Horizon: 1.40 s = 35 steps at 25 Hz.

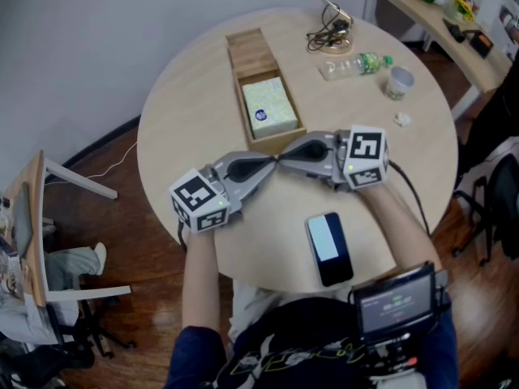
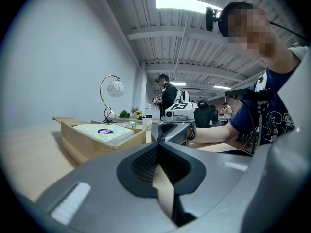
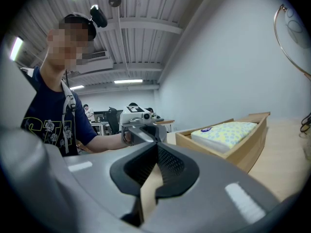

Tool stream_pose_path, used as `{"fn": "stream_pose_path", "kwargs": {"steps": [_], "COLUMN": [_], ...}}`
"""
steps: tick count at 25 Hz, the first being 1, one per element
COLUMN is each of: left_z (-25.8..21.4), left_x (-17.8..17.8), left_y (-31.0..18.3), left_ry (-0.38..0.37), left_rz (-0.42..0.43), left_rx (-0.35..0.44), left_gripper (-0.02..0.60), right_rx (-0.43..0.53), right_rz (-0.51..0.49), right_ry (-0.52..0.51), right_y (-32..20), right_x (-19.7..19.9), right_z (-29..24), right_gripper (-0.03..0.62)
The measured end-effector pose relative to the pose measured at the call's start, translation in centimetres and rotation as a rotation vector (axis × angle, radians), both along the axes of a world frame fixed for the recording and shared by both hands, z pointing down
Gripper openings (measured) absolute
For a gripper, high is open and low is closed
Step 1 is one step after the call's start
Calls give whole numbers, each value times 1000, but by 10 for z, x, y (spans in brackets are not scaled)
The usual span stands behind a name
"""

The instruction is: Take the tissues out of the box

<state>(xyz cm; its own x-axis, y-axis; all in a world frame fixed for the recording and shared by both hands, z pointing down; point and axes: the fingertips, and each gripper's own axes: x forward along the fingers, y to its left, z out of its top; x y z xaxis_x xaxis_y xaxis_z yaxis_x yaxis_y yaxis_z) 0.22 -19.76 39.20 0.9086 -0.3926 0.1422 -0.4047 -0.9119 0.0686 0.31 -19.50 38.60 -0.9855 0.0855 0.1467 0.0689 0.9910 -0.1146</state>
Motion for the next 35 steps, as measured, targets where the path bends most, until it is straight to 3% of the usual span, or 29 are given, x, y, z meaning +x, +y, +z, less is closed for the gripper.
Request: {"fn": "stream_pose_path", "kwargs": {"steps": [35], "left_z": [-1], "left_x": [0], "left_y": [2], "left_ry": [3], "left_rz": [11], "left_rx": [2], "left_gripper": [5], "right_rx": [26], "right_rz": [-14], "right_ry": [-2], "right_y": [2], "right_x": [0], "right_z": [0], "right_gripper": [1]}}
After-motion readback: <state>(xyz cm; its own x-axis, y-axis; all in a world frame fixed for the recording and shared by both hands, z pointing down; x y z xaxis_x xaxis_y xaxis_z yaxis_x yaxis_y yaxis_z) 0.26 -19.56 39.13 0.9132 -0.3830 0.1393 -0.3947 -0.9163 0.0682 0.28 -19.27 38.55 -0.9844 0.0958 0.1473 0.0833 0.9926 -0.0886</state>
